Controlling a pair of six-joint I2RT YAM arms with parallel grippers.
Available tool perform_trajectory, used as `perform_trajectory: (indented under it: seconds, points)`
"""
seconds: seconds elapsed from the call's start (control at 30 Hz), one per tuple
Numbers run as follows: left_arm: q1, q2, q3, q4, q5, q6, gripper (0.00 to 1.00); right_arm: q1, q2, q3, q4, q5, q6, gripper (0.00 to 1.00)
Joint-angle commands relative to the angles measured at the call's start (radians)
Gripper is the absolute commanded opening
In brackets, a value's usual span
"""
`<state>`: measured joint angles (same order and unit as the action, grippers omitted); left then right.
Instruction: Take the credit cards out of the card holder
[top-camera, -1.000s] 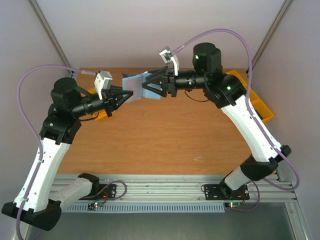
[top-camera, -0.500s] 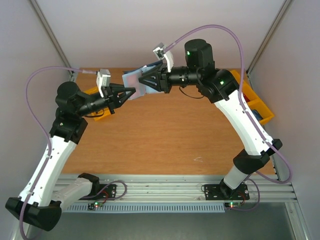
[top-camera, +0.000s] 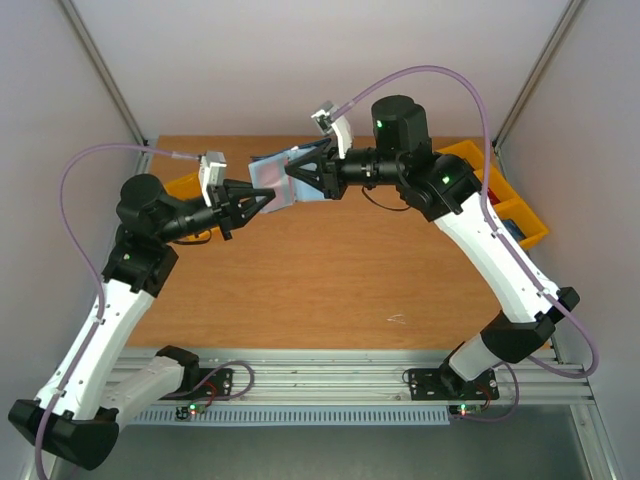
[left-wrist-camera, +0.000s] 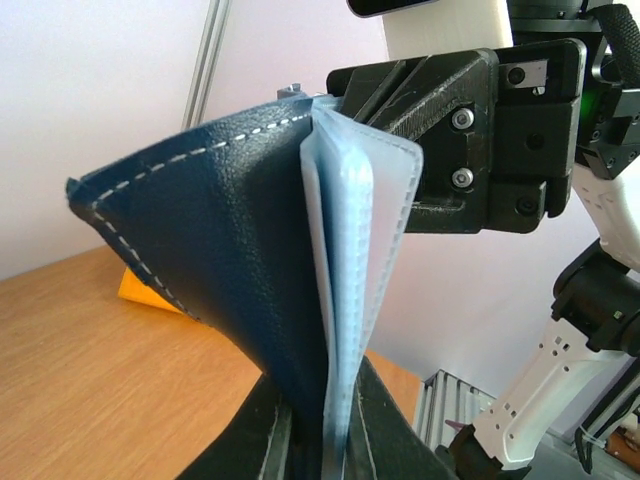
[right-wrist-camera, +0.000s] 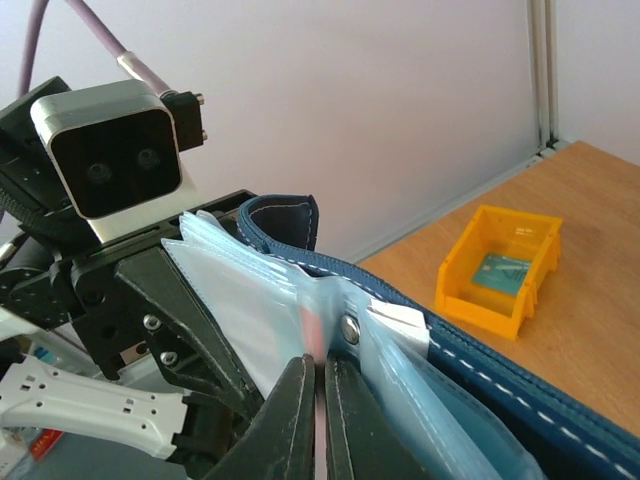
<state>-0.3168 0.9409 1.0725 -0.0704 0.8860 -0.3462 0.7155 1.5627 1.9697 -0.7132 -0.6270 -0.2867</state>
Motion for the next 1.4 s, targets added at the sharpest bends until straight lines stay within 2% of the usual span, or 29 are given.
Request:
perform_trajectory:
  seconds: [0.0, 0.07, 0.2, 0.37, 0.4, 0.5, 0.6, 0.67, 0.73, 0.87, 0.93, 1.0, 1.03, 1.07, 1.13, 1.23, 1.33, 1.37]
  points:
    - [-0.04, -0.013, -0.014, 0.118, 0.069, -0.013, 0.0, 0.047, 0.021, 0.003, 0.007, -0.105, 0.0, 0.01]
    - [-0.039, -0.021, -0.025, 0.118, 0.082, -0.014, 0.15, 0.045, 0.019, 0.008, -0.014, -0.14, -0.016, 0.01]
    - [-0.039, -0.029, -0.036, 0.14, 0.097, -0.027, 0.3, 0.038, 0.006, 0.0, -0.021, -0.19, -0.035, 0.01]
    - [-0.039, -0.038, -0.072, 0.245, 0.12, -0.098, 0.31, 0.021, -0.004, -0.004, -0.011, -0.217, -0.042, 0.01]
    - [-0.037, -0.038, -0.072, 0.248, 0.12, -0.102, 0.33, 0.014, -0.007, -0.007, -0.01, -0.22, -0.041, 0.01]
    - [-0.026, -0.039, -0.069, 0.252, 0.134, -0.102, 0.45, -0.014, -0.022, -0.029, 0.001, -0.232, -0.034, 0.01]
    - [-0.024, -0.039, -0.065, 0.258, 0.147, -0.086, 0.45, -0.035, -0.027, -0.039, 0.011, -0.247, -0.03, 0.01]
    - [-0.024, -0.035, -0.065, 0.268, 0.156, -0.078, 0.43, -0.035, -0.015, -0.028, -0.007, -0.27, -0.04, 0.01]
    - [-0.024, -0.032, -0.068, 0.277, 0.16, -0.074, 0.35, -0.035, -0.008, -0.019, -0.028, -0.286, -0.047, 0.01]
    - [-0.025, -0.025, -0.077, 0.294, 0.159, -0.106, 0.02, -0.036, -0.013, -0.018, -0.05, -0.269, -0.059, 0.01]
    - [-0.025, -0.027, -0.071, 0.241, 0.133, -0.086, 0.0, -0.037, -0.018, -0.012, -0.075, -0.19, -0.062, 0.02]
    - [-0.027, -0.034, -0.062, 0.145, 0.056, -0.021, 0.0, -0.036, -0.02, 0.017, -0.141, -0.046, -0.063, 0.14]
    - [-0.027, -0.037, -0.06, 0.101, 0.007, 0.002, 0.0, -0.035, -0.022, 0.036, -0.181, 0.029, -0.065, 0.16]
    - [-0.028, -0.041, -0.057, 0.049, -0.038, 0.034, 0.0, -0.032, -0.034, 0.051, -0.224, 0.082, -0.078, 0.18]
    - [-0.025, -0.043, -0.05, -0.003, -0.07, 0.082, 0.0, -0.03, -0.07, 0.046, -0.276, 0.157, -0.102, 0.29]
    - [-0.024, -0.041, -0.055, 0.051, 0.005, 0.066, 0.0, -0.039, -0.12, 0.004, -0.319, 0.21, -0.168, 0.55]
    - [-0.022, -0.043, -0.082, 0.203, 0.091, 0.0, 0.0, -0.081, -0.12, -0.01, -0.375, 0.155, -0.22, 0.75]
    - [-0.024, -0.043, -0.088, 0.241, 0.113, -0.027, 0.0, -0.094, -0.119, -0.015, -0.38, 0.12, -0.235, 0.88]
